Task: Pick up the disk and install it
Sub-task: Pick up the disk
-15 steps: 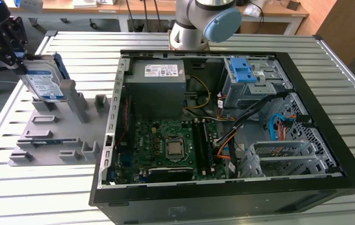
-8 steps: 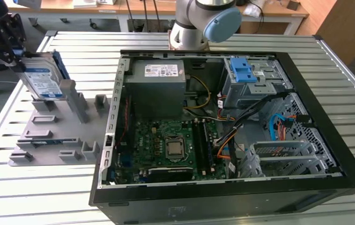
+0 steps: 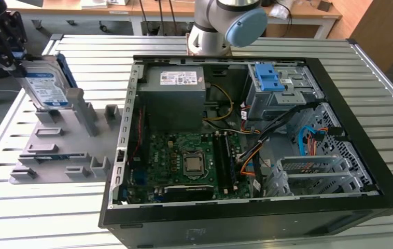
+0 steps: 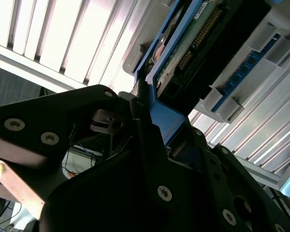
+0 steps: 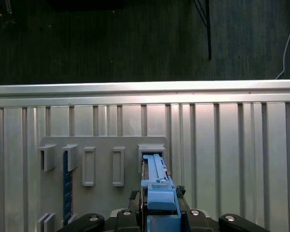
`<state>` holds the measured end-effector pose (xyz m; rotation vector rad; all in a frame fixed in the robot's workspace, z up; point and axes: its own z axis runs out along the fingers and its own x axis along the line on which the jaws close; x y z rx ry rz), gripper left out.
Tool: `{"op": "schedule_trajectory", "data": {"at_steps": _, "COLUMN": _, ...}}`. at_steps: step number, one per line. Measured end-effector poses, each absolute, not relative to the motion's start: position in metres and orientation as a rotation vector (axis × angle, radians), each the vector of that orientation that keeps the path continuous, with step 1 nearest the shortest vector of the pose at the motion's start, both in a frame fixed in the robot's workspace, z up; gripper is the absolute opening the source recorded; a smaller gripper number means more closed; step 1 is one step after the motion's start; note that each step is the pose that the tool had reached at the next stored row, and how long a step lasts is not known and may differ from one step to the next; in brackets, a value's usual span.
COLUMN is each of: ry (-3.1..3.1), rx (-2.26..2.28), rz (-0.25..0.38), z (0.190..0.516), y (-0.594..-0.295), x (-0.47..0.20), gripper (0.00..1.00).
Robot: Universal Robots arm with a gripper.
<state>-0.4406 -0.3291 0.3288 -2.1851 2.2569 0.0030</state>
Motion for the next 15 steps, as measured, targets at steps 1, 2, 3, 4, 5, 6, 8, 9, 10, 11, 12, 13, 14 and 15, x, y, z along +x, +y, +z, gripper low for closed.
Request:
{"op": "schedule_trajectory", "data": {"at_steps": 1, "ry": 2.257, "rx": -2.185, "rz": 0.003, "z": 0.330, "y": -0.329, "x": -0.441, "gripper": 0.37}}
{"op": "schedule_trajectory", "data": {"at_steps": 2, "ry": 2.257, "rx": -2.185, "rz": 0.003, "z": 0.331, "y": -0.329, "x": -0.441, "gripper": 0.37}}
{"op": "schedule_trajectory", "data": {"at_steps": 3, "ry": 2.257, "rx": -2.185, "rz": 0.003, "z": 0.331, "y": -0.329, "x": -0.441, "gripper": 0.37}}
{"op": "schedule_trajectory", "data": {"at_steps": 4, "ry": 2.257, "rx": -2.185, "rz": 0.003, "z": 0.332, "y": -0.329, "x": -0.441, "gripper": 0.37}}
{"op": "schedule_trajectory", "data": {"at_steps": 5, "ry": 2.257, "rx": -2.185, "rz": 0.003, "z": 0.333, "y": -0.329, "x": -0.441, "gripper": 0.37}}
{"op": "schedule_trajectory", "data": {"at_steps": 6, "ry": 2.257, "rx": -2.185, "rz": 0.003, "z": 0.334, "y": -0.329, "x": -0.441, "gripper": 0.37}}
{"op": "schedule_trajectory", "data": {"at_steps": 8, "ry": 2.257, "rx": -2.185, "rz": 0.003, "z": 0.336, "y": -0.329, "x": -0.441, "gripper": 0.37}}
{"op": "schedule_trajectory", "data": {"at_steps": 9, "ry": 2.257, "rx": -2.185, "rz": 0.003, "z": 0.336, "y": -0.329, "x": -0.441, "gripper": 0.37}}
{"op": "schedule_trajectory", "data": {"at_steps": 10, "ry": 2.257, "rx": -2.185, "rz": 0.003, "z": 0.337, "y": -0.329, "x": -0.441, "gripper": 0.37}}
{"op": "schedule_trajectory", "data": {"at_steps": 11, "ry": 2.257, "rx": -2.185, "rz": 0.003, "z": 0.338, "y": -0.329, "x": -0.441, "gripper": 0.37}}
{"op": "schedule_trajectory", "data": {"at_steps": 12, "ry": 2.257, "rx": -2.185, "rz": 0.003, "z": 0.339, "y": -0.329, "x": -0.441, "gripper": 0.37}}
{"op": "schedule_trajectory", "data": {"at_steps": 13, "ry": 2.257, "rx": -2.185, "rz": 0.003, "z": 0.339, "y": -0.329, "x": -0.441, "gripper": 0.37}}
{"op": "schedule_trajectory", "data": {"at_steps": 14, "ry": 2.257, "rx": -2.185, "rz": 0.003, "z": 0.340, "y": -0.329, "x": -0.441, "gripper": 0.37}}
{"op": "schedule_trajectory", "data": {"at_steps": 15, "ry": 2.257, "rx": -2.185, "rz": 0.003, "z": 0.341, "y": -0.329, "x": -0.441, "gripper": 0.37}}
